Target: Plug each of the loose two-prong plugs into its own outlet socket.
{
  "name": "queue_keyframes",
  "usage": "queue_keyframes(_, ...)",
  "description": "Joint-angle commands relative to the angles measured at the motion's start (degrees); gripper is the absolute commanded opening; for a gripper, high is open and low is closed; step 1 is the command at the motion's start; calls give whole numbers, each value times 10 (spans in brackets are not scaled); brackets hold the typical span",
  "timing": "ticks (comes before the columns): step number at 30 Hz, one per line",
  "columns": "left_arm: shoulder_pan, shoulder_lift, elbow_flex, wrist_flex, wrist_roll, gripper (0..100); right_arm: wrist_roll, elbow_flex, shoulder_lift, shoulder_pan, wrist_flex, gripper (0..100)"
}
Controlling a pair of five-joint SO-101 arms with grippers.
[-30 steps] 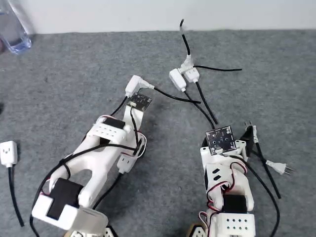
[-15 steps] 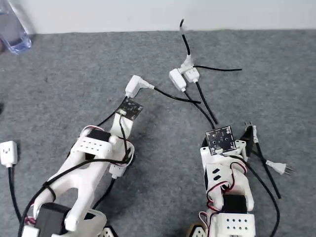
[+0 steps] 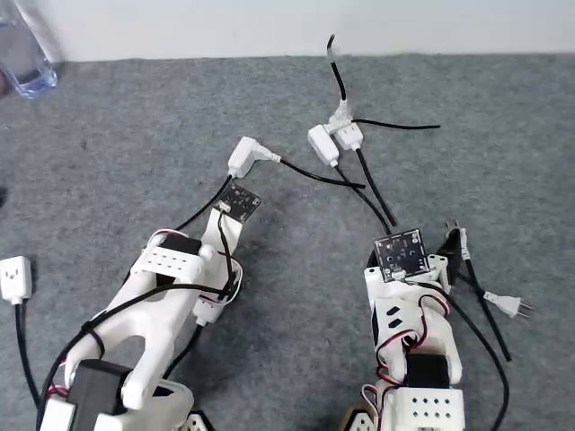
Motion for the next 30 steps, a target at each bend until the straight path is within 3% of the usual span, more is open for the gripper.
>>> queue_keyframes(1,-9,3,1,4,-37,14,0,10,0,-5,-6,386)
queue_keyframes(6,-9,3,0,20,-111,12,0,10,0,-5,-6,386)
queue_keyframes(11,12,2,-18,17,-256,12,0,10,0,-5,-6,386)
queue_keyframes(15,35,2,-32,17,-327,12,0,10,0,-5,-6,386)
queue_keyframes(21,82,2,-69,19,-377,12,0,10,0,-2,-8,386)
queue_keyframes(30,203,4,-110,20,-390,12,-4,10,-5,17,-12,386)
